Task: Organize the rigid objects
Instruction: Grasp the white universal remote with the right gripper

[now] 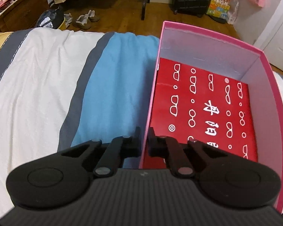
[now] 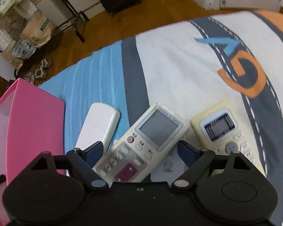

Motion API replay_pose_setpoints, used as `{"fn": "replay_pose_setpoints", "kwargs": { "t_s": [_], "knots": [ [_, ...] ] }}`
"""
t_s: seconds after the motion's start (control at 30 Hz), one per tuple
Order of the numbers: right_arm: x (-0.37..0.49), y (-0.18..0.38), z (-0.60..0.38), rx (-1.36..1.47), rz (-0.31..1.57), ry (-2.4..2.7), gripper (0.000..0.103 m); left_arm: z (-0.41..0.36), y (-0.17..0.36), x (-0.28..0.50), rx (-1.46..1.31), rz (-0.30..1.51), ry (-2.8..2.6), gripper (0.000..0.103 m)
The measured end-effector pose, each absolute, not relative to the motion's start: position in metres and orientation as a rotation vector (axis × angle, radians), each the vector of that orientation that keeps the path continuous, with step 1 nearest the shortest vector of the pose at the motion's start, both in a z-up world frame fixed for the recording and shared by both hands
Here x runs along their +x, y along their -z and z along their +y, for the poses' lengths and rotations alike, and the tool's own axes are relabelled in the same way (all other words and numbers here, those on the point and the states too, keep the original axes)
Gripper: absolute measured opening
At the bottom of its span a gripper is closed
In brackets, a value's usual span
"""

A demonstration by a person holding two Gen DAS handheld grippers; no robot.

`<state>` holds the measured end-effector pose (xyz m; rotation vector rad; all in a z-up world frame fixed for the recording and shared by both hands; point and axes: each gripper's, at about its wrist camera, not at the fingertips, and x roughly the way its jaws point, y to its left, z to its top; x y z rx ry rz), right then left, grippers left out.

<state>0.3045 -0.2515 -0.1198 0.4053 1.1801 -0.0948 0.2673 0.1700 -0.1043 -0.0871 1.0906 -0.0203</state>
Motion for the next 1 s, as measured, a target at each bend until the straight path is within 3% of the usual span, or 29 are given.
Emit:
{"fn": "replay_pose_setpoints", "kwargs": {
  "t_s": [0.03, 0.1, 0.17, 0.27, 0.37, 0.47, 0.57, 0.7, 0.87, 1.0],
  "knots": [
    [0.305, 0.119, -0.248, 0.369, 1.167, 0.088, 0.084, 0.17, 0.104, 0.266, -0.087, 1.085, 0.02, 0.005],
    [0.304, 0.115, -0.24, 0.291, 1.121, 0.071, 0.062, 0.17, 0.104, 0.264, -0.093, 1.078, 0.021, 0.005],
    [0.306, 0.106, -0.233, 0.199, 1.086, 0.017, 0.052, 0.172, 0.104, 0.264, -0.109, 1.074, 0.025, 0.005],
    [0.309, 0.102, -0.227, 0.12, 1.089, -0.031, 0.05, 0.176, 0.105, 0.263, -0.136, 1.068, 0.034, 0.005],
    [0.305, 0.099, -0.219, 0.033, 1.056, -0.054, 0.038, 0.179, 0.105, 0.263, -0.166, 1.067, 0.037, 0.005],
    [0.304, 0.097, -0.221, 0.071, 1.073, -0.038, 0.043, 0.179, 0.106, 0.261, -0.17, 1.063, 0.035, 0.005],
    [0.3, 0.096, -0.23, 0.226, 1.116, -0.01, 0.066, 0.178, 0.106, 0.261, -0.166, 1.061, 0.034, 0.005],
    [0.3, 0.112, -0.239, 0.421, 1.207, 0.03, 0.07, 0.176, 0.105, 0.26, -0.161, 1.055, 0.031, 0.005],
    [0.307, 0.119, -0.222, 0.274, 1.134, 0.044, 0.074, 0.175, 0.105, 0.261, -0.151, 1.048, 0.032, 0.005],
    [0.305, 0.116, -0.216, 0.193, 1.121, 0.025, 0.071, 0.178, 0.106, 0.259, -0.157, 1.048, 0.034, 0.005]
  ]
}}
